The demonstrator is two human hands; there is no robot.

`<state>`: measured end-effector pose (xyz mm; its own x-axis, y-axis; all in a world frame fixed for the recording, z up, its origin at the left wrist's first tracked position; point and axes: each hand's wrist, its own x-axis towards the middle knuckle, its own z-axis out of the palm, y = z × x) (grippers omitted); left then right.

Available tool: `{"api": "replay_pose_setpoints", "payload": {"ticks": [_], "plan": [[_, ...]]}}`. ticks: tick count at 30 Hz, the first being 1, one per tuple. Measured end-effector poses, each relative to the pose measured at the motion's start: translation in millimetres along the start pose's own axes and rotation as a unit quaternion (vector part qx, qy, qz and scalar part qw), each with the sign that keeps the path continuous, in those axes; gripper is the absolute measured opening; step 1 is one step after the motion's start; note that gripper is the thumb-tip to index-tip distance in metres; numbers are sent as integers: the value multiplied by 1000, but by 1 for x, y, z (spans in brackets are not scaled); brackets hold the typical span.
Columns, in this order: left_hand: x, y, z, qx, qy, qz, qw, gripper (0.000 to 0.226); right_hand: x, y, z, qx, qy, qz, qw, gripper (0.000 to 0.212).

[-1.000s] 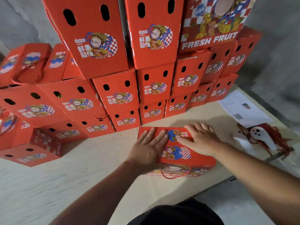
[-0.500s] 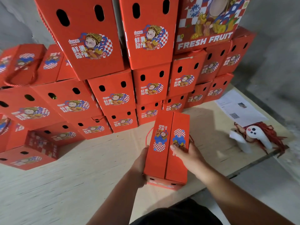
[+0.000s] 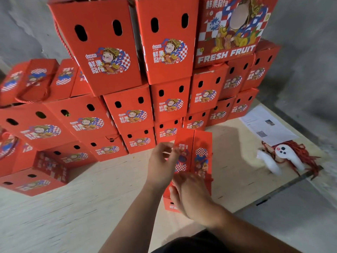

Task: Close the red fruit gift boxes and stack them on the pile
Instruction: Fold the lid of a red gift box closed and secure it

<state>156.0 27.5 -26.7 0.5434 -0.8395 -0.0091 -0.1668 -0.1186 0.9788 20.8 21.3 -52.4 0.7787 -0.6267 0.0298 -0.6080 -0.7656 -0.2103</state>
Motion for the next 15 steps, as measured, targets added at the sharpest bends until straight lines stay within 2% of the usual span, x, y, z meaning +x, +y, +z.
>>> {"api": "replay_pose_setpoints", "payload": {"ticks": [1, 2, 3, 4, 5, 6, 7, 9, 11, 12, 13, 15], "plan": [[-1, -11, -2, 73, 45, -57, 995, 26, 3, 0, -9, 15, 0, 10, 1000, 29], [-4, -23, -6, 115, 62, -152, 980, 48, 6, 3, -15, 61, 3, 30, 998, 25], [-7, -34, -10, 109, 42, -271, 955, 68, 9, 7, -18, 85, 10, 47, 995, 23], [-12, -45, -13, 69, -3, -371, 926, 82, 8, 9, -20, 50, 43, 39, 997, 22], [-19, -50, -16, 13, -61, -431, 900, 86, 4, 9, -18, -24, 68, 22, 997, 20], [-25, -54, -15, -41, -111, -447, 887, 83, -1, 6, -16, -90, 75, 16, 993, 18], [-29, -58, -14, -75, -118, -431, 891, 73, -4, 2, -15, -133, 58, 25, 989, 17], [-31, -60, -8, -95, -66, -334, 936, 46, 0, -3, -16, -129, 5, 20, 991, 17], [-29, -52, -2, -103, -44, -223, 968, 23, 7, 5, -18, -29, -45, 12, 999, 21], [-29, -47, 1, -123, -47, -190, 973, 18, 9, 8, -22, 64, -71, 36, 995, 18], [-28, -41, 2, -139, -45, -166, 975, 15, 10, 8, -27, 191, -87, 82, 974, 15], [-28, -33, 0, -132, -9, -122, 984, 18, 9, 2, -34, 429, -45, 192, 882, 26]]}}
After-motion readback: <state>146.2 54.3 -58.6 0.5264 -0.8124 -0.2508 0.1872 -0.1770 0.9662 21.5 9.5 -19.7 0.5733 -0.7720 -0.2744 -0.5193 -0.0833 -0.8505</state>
